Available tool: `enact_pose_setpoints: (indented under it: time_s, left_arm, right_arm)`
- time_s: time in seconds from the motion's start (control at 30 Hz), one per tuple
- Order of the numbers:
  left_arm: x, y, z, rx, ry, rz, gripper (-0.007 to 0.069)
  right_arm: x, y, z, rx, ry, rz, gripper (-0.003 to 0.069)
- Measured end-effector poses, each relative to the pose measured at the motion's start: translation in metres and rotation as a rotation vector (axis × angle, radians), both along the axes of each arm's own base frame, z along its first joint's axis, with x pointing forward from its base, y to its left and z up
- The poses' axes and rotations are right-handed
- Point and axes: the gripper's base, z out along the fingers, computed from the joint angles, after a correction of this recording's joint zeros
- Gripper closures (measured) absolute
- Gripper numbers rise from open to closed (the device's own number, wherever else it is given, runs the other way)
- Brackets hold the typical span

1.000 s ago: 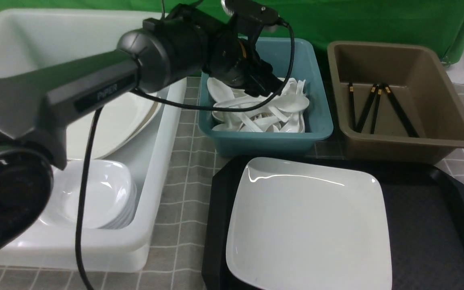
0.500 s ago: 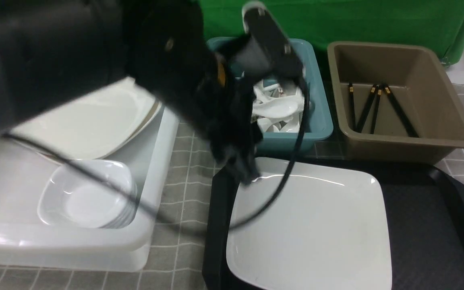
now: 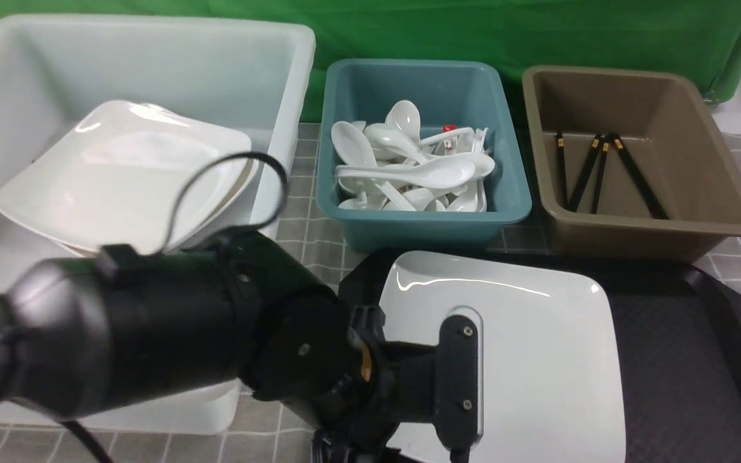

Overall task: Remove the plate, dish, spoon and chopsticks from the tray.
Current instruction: Use the left arm to grab a plate from the dinner plate

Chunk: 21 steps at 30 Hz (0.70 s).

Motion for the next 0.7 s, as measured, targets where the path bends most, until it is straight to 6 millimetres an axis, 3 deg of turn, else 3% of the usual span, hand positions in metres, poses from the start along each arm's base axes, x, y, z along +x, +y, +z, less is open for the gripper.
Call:
enact_pose_setpoints:
  time_s: [0.13,0.33,0.6,0.7]
  left_arm:
    - [0.005,-0.005,-0.016,0.035,-0.021,-0.081,0.0136]
    - [0.014,-0.01,-0.031,0.057,-0.094,-0.141,0.0137]
    - [0.02,-0.012,-0.042,0.085,-0.139,-0.187,0.024]
    - [0.02,-0.012,-0.044,0.094,-0.126,-0.183,0.0313]
  right_arm:
    - [0.0,0.0,0.0,0.0,0.0,0.0,0.0442]
    - [0.0,0.0,0.0,0.0,0.0,0.0,0.0442]
    - [0.0,0.0,0.0,-0.027,-0.012,0.025,0.0432]
    - [0.0,0.0,0.0,-0.036,-0.014,0.032,0.0428]
